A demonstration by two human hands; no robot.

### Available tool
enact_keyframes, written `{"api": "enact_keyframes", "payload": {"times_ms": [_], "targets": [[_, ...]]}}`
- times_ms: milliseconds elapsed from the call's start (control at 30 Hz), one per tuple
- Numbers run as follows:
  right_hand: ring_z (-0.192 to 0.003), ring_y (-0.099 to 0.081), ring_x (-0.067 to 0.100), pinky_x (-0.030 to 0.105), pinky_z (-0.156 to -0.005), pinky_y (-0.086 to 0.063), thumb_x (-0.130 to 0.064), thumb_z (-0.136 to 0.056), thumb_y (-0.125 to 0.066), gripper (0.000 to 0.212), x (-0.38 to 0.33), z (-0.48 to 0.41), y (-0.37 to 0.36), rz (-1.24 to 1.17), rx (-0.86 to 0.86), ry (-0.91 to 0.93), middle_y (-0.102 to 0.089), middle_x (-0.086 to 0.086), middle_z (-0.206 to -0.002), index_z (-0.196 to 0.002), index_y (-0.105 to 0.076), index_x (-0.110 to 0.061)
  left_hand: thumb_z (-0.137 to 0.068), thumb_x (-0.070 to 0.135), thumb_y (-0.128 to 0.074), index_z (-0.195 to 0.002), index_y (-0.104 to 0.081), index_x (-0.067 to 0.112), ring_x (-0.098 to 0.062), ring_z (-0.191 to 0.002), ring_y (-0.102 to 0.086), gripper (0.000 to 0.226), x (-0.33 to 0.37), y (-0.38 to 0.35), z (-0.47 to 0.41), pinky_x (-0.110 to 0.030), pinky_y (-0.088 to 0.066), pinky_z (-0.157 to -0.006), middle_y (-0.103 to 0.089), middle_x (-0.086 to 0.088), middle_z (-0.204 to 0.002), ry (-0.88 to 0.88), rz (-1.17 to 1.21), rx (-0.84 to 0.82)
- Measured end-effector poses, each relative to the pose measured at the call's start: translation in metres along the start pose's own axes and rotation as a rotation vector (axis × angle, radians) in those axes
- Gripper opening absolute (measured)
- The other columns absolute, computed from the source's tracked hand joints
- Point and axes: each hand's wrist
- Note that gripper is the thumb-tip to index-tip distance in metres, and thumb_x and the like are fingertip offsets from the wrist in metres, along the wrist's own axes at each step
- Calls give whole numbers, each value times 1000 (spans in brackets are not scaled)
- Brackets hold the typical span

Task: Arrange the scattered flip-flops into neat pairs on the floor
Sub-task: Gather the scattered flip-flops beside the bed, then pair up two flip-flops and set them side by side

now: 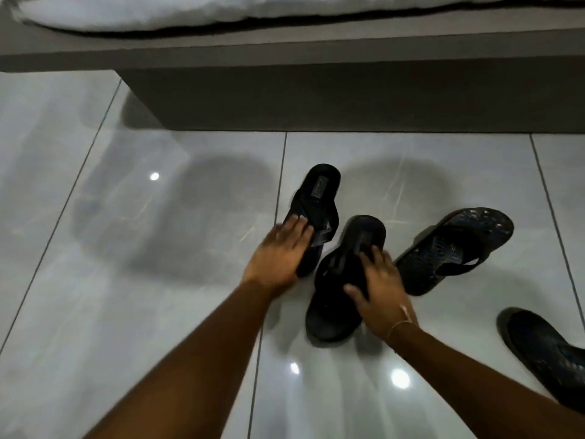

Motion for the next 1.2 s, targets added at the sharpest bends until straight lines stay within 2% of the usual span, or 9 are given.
{"api": "enact_keyframes", "payload": {"times_ms": [67,200,500,700,800,867,1033,1100,1200], "targets": [[-149,6,32,47,-121,0,-54,-83,-60,97,9,13,-24,179,-151,31,2,12,-163,-153,-4,-17,-92,23,-52,-152,1,13,-28,-150,-1,81,-16,2,-33,-43,-15,-122,4,-11,-164,42,84,-122],[-146,23,34,48,-117,11,-49,-77,-67,111,24,7,-53,358,-119,101,21,13,-160,-152,10,-16,-92,40,-53,-153,-6,20,-29,-150,4,79,-27,-25,-52,-50,-20,-119,5,-7,-164,5,14,-229],[-145,24,37,52,-119,6,-39,-76,-71,114,19,-11,-39,458,-216,181,20,13,-161,-152,9,-15,-93,51,-47,-152,5,28,-28,-149,14,82,-22,-81,111,-49,-11,-122,15,-3,-163,187,220,-240],[-146,17,39,54,-114,17,-36,-73,-72,111,-28,4,-63,465,-247,215,9,11,-163,-152,3,-16,-87,50,-57,-151,-14,22,-37,-149,-8,83,-14,-85,132,-54,-24,-116,-8,-13,-162,206,177,-209],[-148,11,37,57,-111,19,-35,-75,-70,106,-20,17,-47,465,-165,277,4,12,-163,-153,-1,-17,-82,55,-39,-151,-25,17,-41,-146,-18,80,-5,-68,131,-60,-22,-114,-21,-16,-159,163,88,-126],[-149,6,34,56,-116,12,-31,-80,-65,96,5,32,-24,417,-84,287,0,10,-164,-153,-3,-19,-78,49,-42,-150,-26,14,-40,-146,-19,82,25,-51,114,-59,-21,-115,-25,-17,-158,101,84,-74],[-149,15,28,56,-120,5,-24,-96,-40,72,124,87,42,319,92,-169,11,6,-162,-153,3,-23,-89,25,-47,-151,-18,14,-34,-149,-9,70,153,-21,18,-53,-15,-120,-14,-13,-162,-230,135,-33],[-148,18,27,63,-117,3,-27,-98,-38,67,169,118,63,357,82,-266,11,6,-162,-154,0,-22,-95,22,-41,-152,-10,15,-29,-150,-4,66,196,-11,-31,-47,-8,-121,-6,-9,-164,-231,165,-97],[-149,12,34,71,-112,-5,-31,-95,-44,67,224,155,84,450,35,-406,1,11,-164,-153,-11,-22,-95,19,-42,-152,-9,8,-31,-149,-10,66,244,-9,-89,-45,-17,-120,-11,-14,-162,-123,156,-192]]}}
Point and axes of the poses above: each hand's wrist, its own z-axis away from the middle knuckle, its own y-axis out of the back of the hand, x = y × z
